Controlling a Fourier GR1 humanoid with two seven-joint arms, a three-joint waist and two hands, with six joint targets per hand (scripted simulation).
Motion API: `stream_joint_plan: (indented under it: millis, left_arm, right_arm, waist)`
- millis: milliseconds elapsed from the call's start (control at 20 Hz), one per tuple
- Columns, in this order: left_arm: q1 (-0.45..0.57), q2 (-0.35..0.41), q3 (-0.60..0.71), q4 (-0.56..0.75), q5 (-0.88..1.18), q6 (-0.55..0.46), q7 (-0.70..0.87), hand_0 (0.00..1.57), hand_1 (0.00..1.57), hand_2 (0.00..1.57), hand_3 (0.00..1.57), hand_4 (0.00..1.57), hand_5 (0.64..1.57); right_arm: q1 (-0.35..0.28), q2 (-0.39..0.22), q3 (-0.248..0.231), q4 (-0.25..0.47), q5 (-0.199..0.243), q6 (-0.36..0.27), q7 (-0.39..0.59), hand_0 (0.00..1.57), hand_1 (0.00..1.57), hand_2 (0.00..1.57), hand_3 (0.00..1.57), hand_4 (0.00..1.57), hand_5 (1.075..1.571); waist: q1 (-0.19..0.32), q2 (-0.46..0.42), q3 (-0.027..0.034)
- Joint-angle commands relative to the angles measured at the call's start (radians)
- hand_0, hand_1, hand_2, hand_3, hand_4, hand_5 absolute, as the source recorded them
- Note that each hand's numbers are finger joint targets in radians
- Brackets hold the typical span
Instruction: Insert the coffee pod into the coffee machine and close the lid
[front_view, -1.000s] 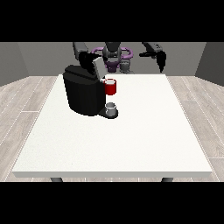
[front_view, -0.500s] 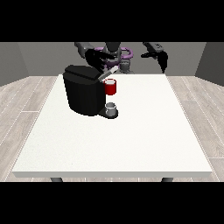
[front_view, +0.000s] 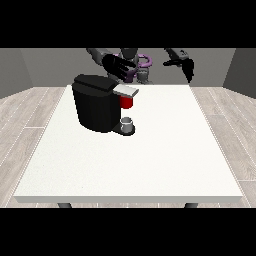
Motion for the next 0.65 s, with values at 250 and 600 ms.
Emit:
stream_joint_plan:
  millis: [250, 600]
  left_arm:
    - [0.039, -0.015, -0.012, 0.01, -0.015, 0.015, -0.095, 0.0, 0.0, 0.0, 0.0, 0.19, 1.571]
    - [0.128, -0.032, -0.014, 0.041, -0.015, 0.023, -0.072, 0.0, 0.0, 0.0, 0.0, 0.19, 1.571]
  right_arm:
    - [0.1, 0.097, 0.067, -0.071, -0.018, 0.03, -0.11, 0.0, 0.0, 0.0, 0.0, 0.26, 1.571]
    - [0.43, 0.099, 0.183, -0.177, -0.202, -0.015, -0.127, 0.0, 0.0, 0.0, 0.0, 0.16, 1.571]
  waist:
    - [-0.045, -0.055, 0.0]
    - [-0.137, -0.212, 0.0002]
